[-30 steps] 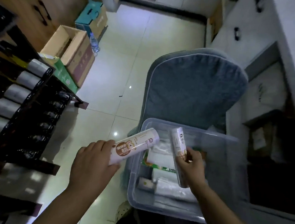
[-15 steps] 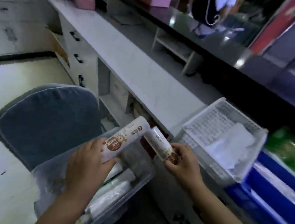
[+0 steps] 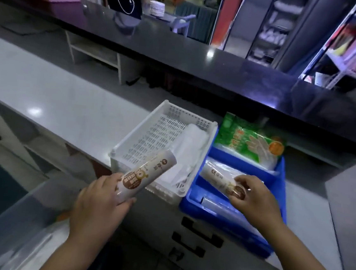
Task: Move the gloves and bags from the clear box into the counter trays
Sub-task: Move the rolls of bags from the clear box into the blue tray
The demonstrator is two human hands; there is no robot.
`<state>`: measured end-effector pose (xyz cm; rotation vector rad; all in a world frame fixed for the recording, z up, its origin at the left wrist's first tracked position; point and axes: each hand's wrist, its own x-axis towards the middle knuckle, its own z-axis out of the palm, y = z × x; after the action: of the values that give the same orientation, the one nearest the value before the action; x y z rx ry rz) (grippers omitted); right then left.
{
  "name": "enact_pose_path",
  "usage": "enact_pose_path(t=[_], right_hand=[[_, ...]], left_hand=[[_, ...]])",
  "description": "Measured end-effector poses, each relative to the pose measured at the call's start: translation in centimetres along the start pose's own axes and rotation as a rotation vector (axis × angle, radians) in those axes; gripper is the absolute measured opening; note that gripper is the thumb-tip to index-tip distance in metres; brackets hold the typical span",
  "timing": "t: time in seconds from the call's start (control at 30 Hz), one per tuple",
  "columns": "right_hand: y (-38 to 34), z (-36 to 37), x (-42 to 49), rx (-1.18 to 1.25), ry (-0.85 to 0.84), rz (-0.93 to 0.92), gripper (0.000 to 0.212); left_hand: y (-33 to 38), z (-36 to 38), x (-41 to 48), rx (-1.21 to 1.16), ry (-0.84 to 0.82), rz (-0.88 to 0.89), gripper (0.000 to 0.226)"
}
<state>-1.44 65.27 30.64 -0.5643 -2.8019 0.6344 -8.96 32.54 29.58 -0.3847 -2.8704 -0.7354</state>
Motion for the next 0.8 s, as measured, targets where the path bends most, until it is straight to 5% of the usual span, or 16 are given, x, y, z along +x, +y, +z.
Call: enact_pose_path(t=[0.2,0.63,0.73,0.8], right_hand=[[5.8,0.3,1.3,-0.19,-0.207,-0.119,0.037],[8.7,0.7,1.8,-0.189,-0.307,-0.343,0.032],[7.8,0.1,1.9,0.024,-0.257,-0.219,0.033],[6.3,-0.4,2.1,0.38,-0.162,-0.005,0.036]], left_hand=[[6.3,3.5,1.4,0.032,0.007,-0.021,0.06],[15.4,7.2,3.4,-0.009,-0.003,0.031,0.055],[16.9,7.5,4.0,-0.031,0.013,0.079,0.055],[18.0,7.7,4.4,-0.047,0.025,0.124,0.056]])
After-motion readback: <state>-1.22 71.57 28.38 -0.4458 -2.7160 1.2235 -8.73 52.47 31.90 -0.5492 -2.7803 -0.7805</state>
